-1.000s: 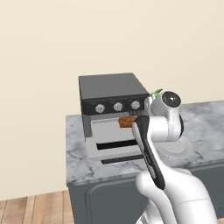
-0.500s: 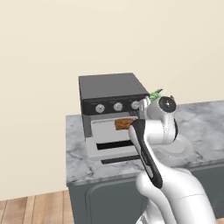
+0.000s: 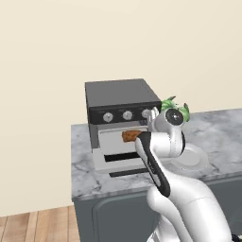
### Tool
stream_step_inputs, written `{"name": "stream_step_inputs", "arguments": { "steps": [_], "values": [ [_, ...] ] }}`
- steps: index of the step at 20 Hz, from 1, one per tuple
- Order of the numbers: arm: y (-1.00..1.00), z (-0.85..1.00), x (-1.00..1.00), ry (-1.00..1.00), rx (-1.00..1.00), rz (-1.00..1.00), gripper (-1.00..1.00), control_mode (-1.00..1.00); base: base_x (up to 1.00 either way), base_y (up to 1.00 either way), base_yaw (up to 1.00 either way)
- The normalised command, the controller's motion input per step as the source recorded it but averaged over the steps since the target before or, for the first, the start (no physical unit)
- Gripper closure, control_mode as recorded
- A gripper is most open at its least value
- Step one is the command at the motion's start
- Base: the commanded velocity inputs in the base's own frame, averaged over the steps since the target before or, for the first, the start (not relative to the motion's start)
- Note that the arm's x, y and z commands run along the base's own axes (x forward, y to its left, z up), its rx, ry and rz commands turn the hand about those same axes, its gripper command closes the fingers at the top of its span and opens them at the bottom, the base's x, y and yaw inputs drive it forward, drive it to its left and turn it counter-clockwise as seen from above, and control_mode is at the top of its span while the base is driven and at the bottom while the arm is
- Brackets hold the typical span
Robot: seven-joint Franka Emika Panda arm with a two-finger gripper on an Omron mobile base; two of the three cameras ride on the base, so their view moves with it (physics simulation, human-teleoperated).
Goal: Pull the toaster oven rack outwards. Pick up the baguette from the plate and place it on the toaster oven rack. Close the toaster oven door fully and set the temperature to the lowest setting.
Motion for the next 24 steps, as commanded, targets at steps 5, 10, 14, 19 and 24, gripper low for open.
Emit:
{"name": "stream_step_inputs", "arguments": {
  "steps": [5,10,14,19,24],
  "values": [
    [0.00,-0.14,0.25,0.00,0.00,0.01,1.00,-1.00,0.00,0.00,0.00],
    [0.00,-0.13,0.20,0.00,0.00,0.02,1.00,-1.00,0.00,0.00,0.00],
    [0.00,-0.13,0.18,0.00,0.00,0.03,1.00,-1.00,0.00,0.00,0.00],
    [0.00,-0.17,0.21,0.00,-0.01,0.03,1.00,-1.00,0.00,0.00,0.00],
    [0.01,-0.20,0.26,0.00,-0.02,0.03,1.00,-1.00,0.00,0.00,0.00]
  ]
}}
